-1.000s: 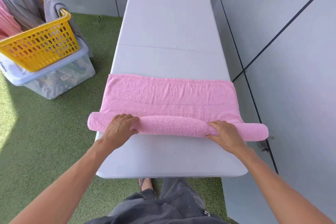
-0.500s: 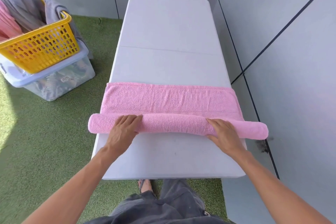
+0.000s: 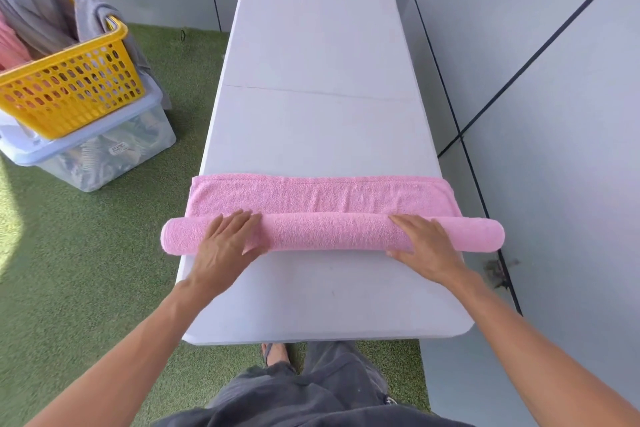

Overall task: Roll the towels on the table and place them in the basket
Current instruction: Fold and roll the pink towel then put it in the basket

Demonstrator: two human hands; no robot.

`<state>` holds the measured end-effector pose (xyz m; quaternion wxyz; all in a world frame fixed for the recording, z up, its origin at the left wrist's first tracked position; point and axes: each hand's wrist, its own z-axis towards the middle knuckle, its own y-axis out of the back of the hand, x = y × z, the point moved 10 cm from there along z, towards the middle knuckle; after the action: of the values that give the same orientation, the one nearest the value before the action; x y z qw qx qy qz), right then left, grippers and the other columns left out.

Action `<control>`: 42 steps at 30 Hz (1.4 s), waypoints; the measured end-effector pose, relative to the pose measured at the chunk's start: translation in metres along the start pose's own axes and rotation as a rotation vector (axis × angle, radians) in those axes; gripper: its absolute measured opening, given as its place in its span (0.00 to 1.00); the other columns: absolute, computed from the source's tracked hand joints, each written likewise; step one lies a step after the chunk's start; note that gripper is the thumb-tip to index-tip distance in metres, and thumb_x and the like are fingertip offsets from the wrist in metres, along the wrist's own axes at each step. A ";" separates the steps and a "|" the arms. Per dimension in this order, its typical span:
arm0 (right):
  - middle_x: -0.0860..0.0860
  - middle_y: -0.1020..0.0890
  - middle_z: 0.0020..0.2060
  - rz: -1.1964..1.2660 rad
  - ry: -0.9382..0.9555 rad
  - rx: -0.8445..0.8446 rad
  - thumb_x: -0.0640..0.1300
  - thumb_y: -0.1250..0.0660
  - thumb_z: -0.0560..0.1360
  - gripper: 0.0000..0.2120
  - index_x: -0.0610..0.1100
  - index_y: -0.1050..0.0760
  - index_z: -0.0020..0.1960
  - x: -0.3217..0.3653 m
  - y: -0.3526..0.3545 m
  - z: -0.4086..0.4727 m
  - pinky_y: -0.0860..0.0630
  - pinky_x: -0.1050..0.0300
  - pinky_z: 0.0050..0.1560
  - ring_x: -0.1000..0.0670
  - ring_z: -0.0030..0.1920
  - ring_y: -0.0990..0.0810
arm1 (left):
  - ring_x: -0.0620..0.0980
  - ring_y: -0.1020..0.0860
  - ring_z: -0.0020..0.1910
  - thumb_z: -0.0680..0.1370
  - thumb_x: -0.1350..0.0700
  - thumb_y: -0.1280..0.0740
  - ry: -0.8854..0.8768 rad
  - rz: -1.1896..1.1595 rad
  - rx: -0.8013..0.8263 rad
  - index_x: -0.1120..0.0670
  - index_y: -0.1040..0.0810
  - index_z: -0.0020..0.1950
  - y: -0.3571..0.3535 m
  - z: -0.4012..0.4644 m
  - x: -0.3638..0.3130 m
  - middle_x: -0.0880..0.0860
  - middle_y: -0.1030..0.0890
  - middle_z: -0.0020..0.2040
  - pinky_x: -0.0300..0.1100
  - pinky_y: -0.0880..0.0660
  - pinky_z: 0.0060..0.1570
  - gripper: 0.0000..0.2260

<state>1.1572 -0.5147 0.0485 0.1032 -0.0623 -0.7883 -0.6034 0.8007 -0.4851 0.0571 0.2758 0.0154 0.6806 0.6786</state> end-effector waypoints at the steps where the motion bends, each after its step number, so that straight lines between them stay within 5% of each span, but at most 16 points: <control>1: 0.53 0.31 0.71 -0.032 -0.005 0.008 0.56 0.31 0.74 0.32 0.53 0.39 0.75 -0.001 -0.002 0.001 0.44 0.45 0.73 0.50 0.72 0.36 | 0.57 0.26 0.66 0.71 0.51 0.25 -0.009 0.013 0.006 0.56 0.27 0.69 -0.002 -0.001 -0.001 0.55 0.23 0.65 0.54 0.38 0.69 0.28; 5: 0.50 0.25 0.65 -0.054 -0.013 0.113 0.52 0.28 0.73 0.29 0.51 0.33 0.72 0.002 -0.003 0.009 0.35 0.49 0.66 0.46 0.66 0.28 | 0.57 0.22 0.58 0.72 0.53 0.25 0.013 -0.035 0.136 0.55 0.23 0.65 -0.002 0.014 0.007 0.53 0.19 0.57 0.48 0.35 0.63 0.23; 9: 0.54 0.23 0.62 0.190 -0.094 0.302 0.54 0.26 0.69 0.29 0.52 0.28 0.68 -0.014 -0.008 0.016 0.30 0.52 0.64 0.49 0.63 0.26 | 0.55 0.24 0.60 0.75 0.51 0.29 0.088 -0.171 0.384 0.53 0.25 0.67 -0.009 0.032 0.022 0.52 0.21 0.62 0.48 0.30 0.62 0.21; 13: 0.51 0.24 0.66 0.243 -0.081 -0.116 0.55 0.33 0.76 0.24 0.49 0.29 0.69 -0.015 0.024 0.017 0.34 0.50 0.69 0.49 0.67 0.28 | 0.57 0.22 0.57 0.78 0.56 0.33 0.043 -0.178 0.053 0.53 0.23 0.65 0.017 0.044 0.018 0.53 0.20 0.60 0.51 0.27 0.59 0.15; 15: 0.52 0.27 0.69 0.156 -0.062 -0.135 0.58 0.34 0.76 0.27 0.50 0.33 0.72 -0.012 0.021 0.014 0.36 0.46 0.71 0.50 0.70 0.32 | 0.56 0.23 0.61 0.77 0.52 0.31 -0.013 -0.102 0.011 0.53 0.24 0.65 0.016 0.041 0.013 0.53 0.21 0.62 0.53 0.30 0.63 0.17; 19: 0.55 0.29 0.70 0.009 -0.049 -0.016 0.61 0.31 0.72 0.34 0.53 0.37 0.73 -0.010 0.000 0.012 0.37 0.44 0.70 0.51 0.70 0.33 | 0.55 0.24 0.61 0.72 0.47 0.26 -0.034 0.007 0.108 0.55 0.25 0.66 0.005 0.039 0.011 0.53 0.21 0.59 0.50 0.34 0.63 0.25; 23: 0.51 0.21 0.60 0.104 -0.084 0.138 0.58 0.27 0.69 0.29 0.51 0.28 0.67 -0.007 0.002 0.015 0.29 0.50 0.61 0.47 0.60 0.24 | 0.54 0.23 0.56 0.73 0.47 0.28 0.023 -0.037 0.340 0.53 0.24 0.62 -0.007 0.046 0.015 0.51 0.20 0.55 0.48 0.31 0.57 0.20; 26: 0.52 0.21 0.60 0.220 -0.149 0.233 0.57 0.26 0.69 0.28 0.49 0.26 0.65 -0.011 0.003 0.016 0.30 0.51 0.63 0.48 0.61 0.24 | 0.54 0.23 0.55 0.74 0.45 0.29 0.071 -0.150 0.529 0.50 0.23 0.59 -0.016 0.045 0.026 0.49 0.19 0.55 0.49 0.28 0.54 0.17; 29: 0.52 0.24 0.64 0.229 -0.149 -0.077 0.59 0.33 0.74 0.27 0.53 0.32 0.70 -0.012 0.025 0.016 0.33 0.47 0.67 0.48 0.66 0.28 | 0.56 0.22 0.55 0.78 0.44 0.36 0.088 -0.183 0.239 0.52 0.24 0.64 0.005 0.052 0.030 0.51 0.20 0.58 0.50 0.28 0.56 0.18; 32: 0.57 0.31 0.70 0.119 -0.134 -0.073 0.62 0.34 0.74 0.31 0.56 0.38 0.73 -0.003 0.019 0.011 0.48 0.41 0.73 0.49 0.74 0.40 | 0.55 0.23 0.59 0.76 0.42 0.37 -0.033 -0.070 0.080 0.54 0.25 0.66 0.013 0.044 0.020 0.52 0.20 0.61 0.52 0.30 0.61 0.23; 34: 0.59 0.34 0.70 -0.008 -0.119 0.004 0.59 0.30 0.72 0.34 0.57 0.40 0.74 0.002 0.005 0.006 0.51 0.38 0.72 0.51 0.74 0.41 | 0.54 0.24 0.60 0.73 0.44 0.28 -0.081 -0.011 0.128 0.54 0.27 0.67 0.002 0.035 0.019 0.51 0.21 0.61 0.51 0.31 0.63 0.26; 37: 0.55 0.26 0.66 -0.086 -0.097 -0.033 0.52 0.29 0.73 0.30 0.53 0.34 0.72 0.007 0.004 0.002 0.42 0.42 0.69 0.49 0.69 0.32 | 0.55 0.23 0.59 0.71 0.51 0.25 -0.051 -0.028 0.187 0.54 0.25 0.64 -0.003 0.028 0.018 0.51 0.19 0.57 0.49 0.33 0.63 0.24; 42: 0.58 0.22 0.62 0.107 -0.097 0.220 0.55 0.28 0.71 0.27 0.58 0.30 0.68 -0.001 -0.001 0.004 0.31 0.51 0.64 0.50 0.63 0.25 | 0.52 0.22 0.53 0.72 0.49 0.27 0.085 -0.225 0.505 0.50 0.22 0.62 -0.013 0.029 0.034 0.48 0.19 0.54 0.46 0.28 0.55 0.19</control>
<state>1.1578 -0.5108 0.0467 0.1030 -0.1217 -0.8492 -0.5034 0.7880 -0.4462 0.0348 0.3080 -0.0204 0.8365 0.4528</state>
